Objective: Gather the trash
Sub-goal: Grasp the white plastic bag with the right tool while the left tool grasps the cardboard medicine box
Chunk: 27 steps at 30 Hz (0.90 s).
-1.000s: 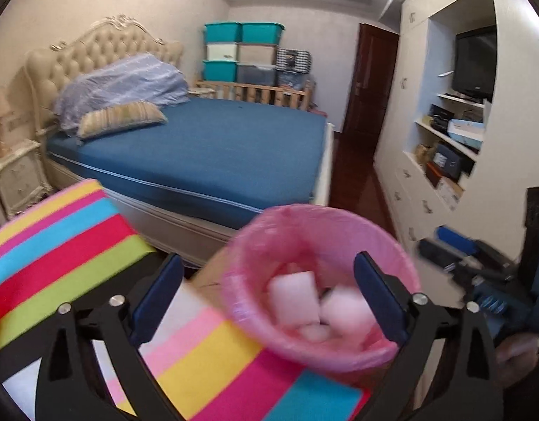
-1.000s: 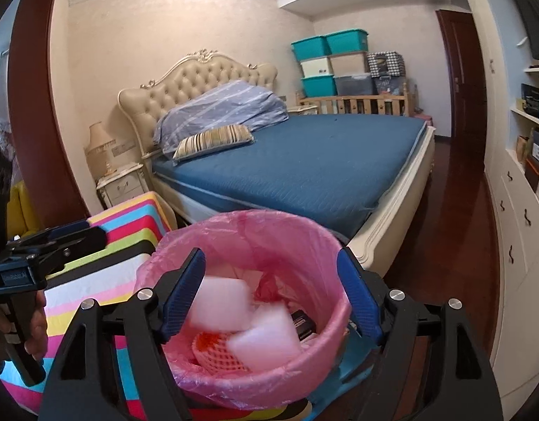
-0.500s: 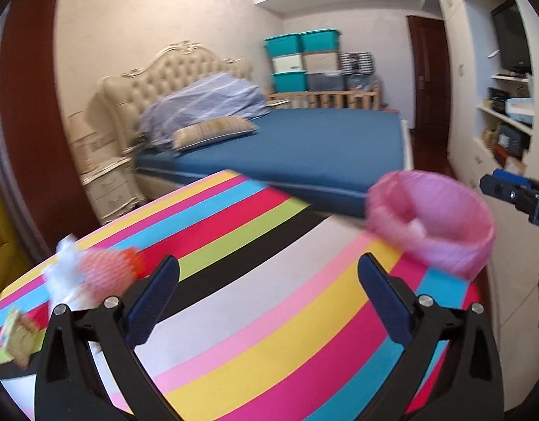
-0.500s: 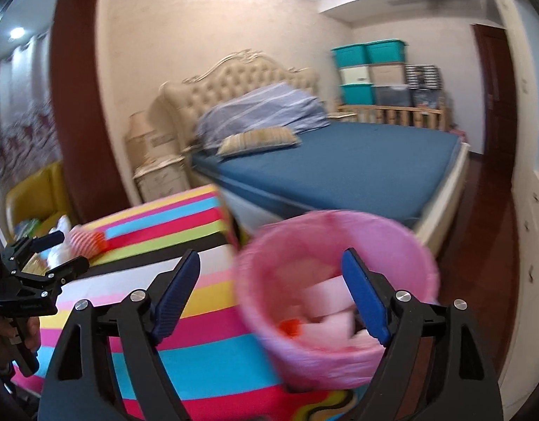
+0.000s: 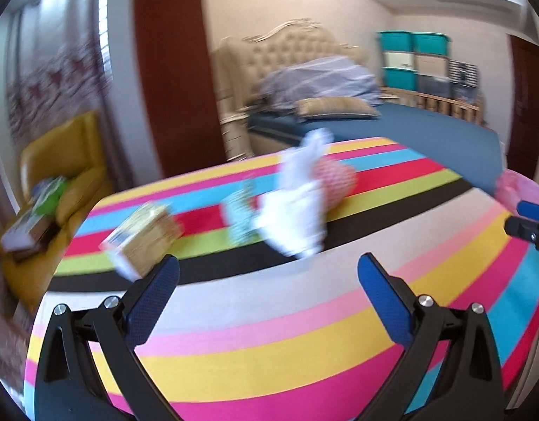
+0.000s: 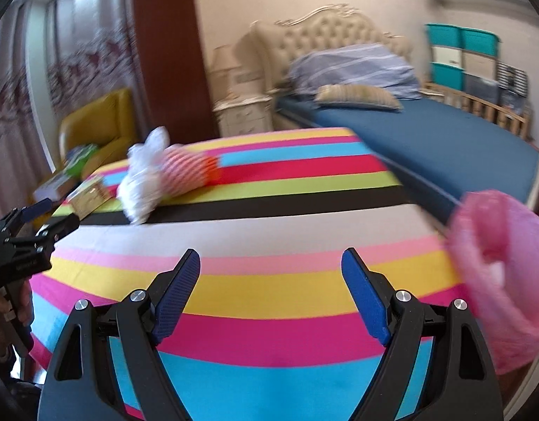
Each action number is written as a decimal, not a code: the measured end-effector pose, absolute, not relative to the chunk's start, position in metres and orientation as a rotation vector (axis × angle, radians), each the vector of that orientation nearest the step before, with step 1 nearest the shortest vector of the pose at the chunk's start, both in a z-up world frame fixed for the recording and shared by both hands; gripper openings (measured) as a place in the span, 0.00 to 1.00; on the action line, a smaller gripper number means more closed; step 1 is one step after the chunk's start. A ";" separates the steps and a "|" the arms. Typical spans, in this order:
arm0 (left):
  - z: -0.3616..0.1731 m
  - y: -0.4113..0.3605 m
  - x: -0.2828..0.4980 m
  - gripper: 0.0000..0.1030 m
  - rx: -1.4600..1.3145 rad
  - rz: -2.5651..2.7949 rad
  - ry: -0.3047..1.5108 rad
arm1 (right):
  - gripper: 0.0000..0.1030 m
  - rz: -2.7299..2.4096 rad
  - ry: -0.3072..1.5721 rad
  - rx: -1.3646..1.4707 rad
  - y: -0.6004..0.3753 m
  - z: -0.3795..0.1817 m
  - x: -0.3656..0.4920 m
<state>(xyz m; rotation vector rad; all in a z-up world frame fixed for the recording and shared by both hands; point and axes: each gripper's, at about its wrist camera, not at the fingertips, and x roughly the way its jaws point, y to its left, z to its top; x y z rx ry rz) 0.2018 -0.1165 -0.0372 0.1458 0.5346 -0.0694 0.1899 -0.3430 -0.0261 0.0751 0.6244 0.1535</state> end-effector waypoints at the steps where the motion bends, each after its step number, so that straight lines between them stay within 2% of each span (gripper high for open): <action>1: -0.040 -0.098 0.203 0.96 0.136 -0.024 0.543 | 0.76 0.166 0.630 0.065 -0.333 -0.027 0.193; 12: -0.043 0.022 0.205 0.96 0.073 0.176 0.604 | 0.77 0.321 0.727 -0.033 -0.210 -0.038 0.258; 27: -0.051 0.059 0.266 0.96 0.068 0.078 0.711 | 0.76 0.362 0.829 -0.022 -0.141 -0.054 0.346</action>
